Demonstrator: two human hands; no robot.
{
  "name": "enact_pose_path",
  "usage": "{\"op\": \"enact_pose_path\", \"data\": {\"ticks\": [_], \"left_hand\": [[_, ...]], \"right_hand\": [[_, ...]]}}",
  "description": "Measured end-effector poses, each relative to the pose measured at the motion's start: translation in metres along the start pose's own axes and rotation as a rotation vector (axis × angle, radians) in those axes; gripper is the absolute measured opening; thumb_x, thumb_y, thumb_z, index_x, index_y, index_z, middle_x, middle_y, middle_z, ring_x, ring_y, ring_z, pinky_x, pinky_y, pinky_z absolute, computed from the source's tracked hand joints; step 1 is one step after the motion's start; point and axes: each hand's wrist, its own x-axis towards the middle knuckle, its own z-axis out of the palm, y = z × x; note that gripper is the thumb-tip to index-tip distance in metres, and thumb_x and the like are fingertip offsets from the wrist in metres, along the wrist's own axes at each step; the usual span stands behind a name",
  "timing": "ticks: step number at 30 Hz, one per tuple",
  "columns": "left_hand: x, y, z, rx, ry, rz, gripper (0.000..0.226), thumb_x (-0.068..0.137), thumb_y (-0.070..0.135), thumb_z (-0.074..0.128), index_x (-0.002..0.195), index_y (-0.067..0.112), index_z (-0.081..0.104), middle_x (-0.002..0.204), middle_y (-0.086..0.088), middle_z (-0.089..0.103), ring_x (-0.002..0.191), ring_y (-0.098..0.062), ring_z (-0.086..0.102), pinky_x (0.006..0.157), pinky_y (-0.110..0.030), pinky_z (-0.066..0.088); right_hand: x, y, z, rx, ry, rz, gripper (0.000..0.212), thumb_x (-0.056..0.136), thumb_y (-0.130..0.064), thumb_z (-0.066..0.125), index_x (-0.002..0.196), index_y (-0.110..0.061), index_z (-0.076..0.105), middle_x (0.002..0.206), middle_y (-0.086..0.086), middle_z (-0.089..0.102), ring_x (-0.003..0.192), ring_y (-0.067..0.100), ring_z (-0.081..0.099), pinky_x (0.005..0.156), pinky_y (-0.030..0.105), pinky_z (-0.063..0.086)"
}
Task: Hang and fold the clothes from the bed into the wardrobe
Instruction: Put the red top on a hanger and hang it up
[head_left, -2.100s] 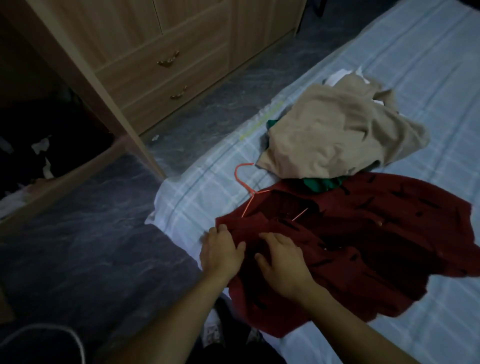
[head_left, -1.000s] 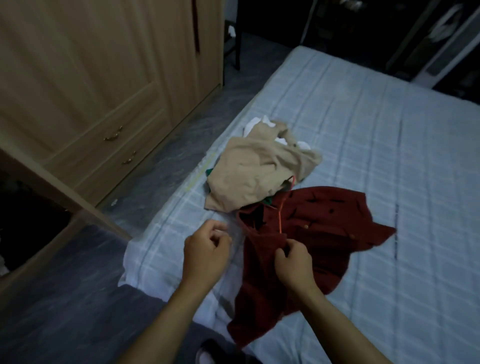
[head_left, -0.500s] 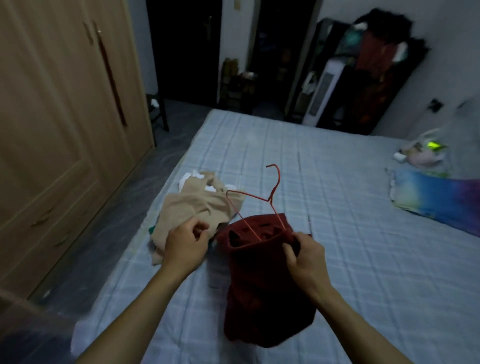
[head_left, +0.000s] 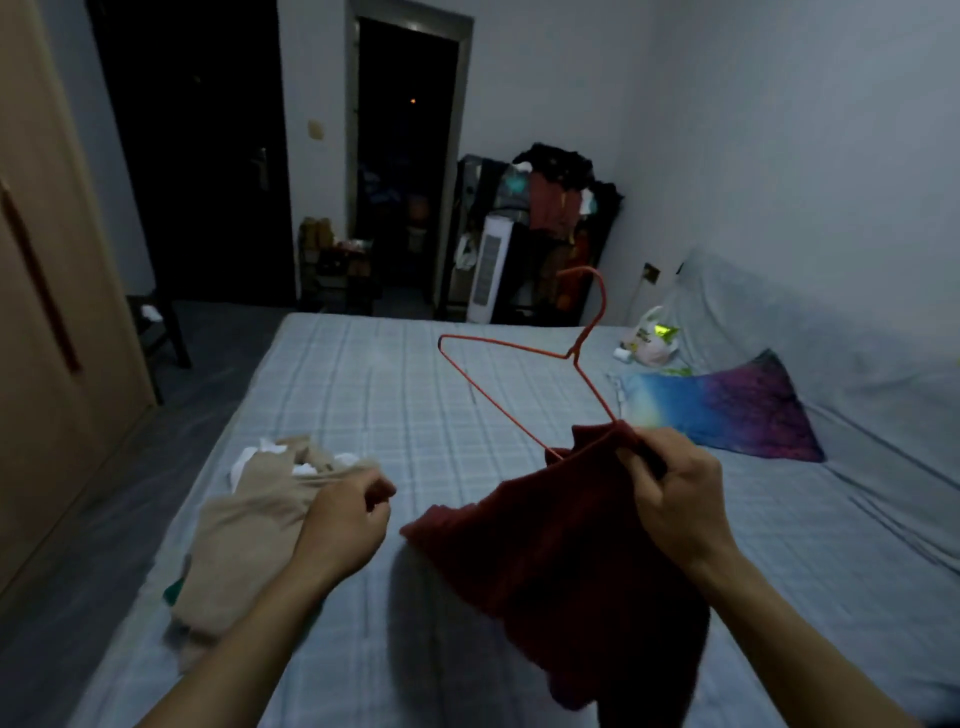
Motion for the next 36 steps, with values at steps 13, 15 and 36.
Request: {"op": "enact_pose_path", "data": {"ticks": [13, 15, 36], "left_hand": [[-0.006, 0.139, 0.103, -0.137, -0.572, 0.375, 0.054, 0.082, 0.022, 0.075, 0.133, 0.032, 0.058, 0.134, 0.021, 0.053, 0.124, 0.006, 0.048, 0.093, -0.002, 0.034], [-0.013, 0.161, 0.133, -0.204, -0.709, 0.431, 0.063, 0.078, 0.030, 0.077, 0.136, 0.037, 0.053, 0.136, 0.028, 0.051, 0.126, 0.013, 0.044, 0.094, 0.003, 0.029], [-0.004, 0.092, 0.147, 0.427, -0.176, 0.385, 0.017, 0.070, 0.019, 0.068, 0.080, 0.021, 0.055, 0.076, 0.003, 0.059, 0.083, -0.027, 0.058, 0.065, -0.037, 0.045]], "right_hand": [[0.038, 0.057, -0.105, 0.001, 0.069, -0.070, 0.016, 0.085, -0.002, 0.072, 0.100, -0.008, 0.076, 0.088, 0.000, 0.070, 0.080, 0.011, 0.065, 0.078, 0.020, 0.050], [0.039, 0.068, -0.111, 0.014, 0.095, -0.061, 0.014, 0.086, -0.004, 0.072, 0.099, -0.009, 0.076, 0.088, -0.001, 0.070, 0.080, 0.008, 0.065, 0.079, 0.016, 0.048], [0.030, 0.133, -0.135, 0.072, 0.077, 0.023, 0.022, 0.079, -0.012, 0.079, 0.099, -0.019, 0.074, 0.085, -0.011, 0.070, 0.078, 0.001, 0.066, 0.070, 0.013, 0.050]]}}
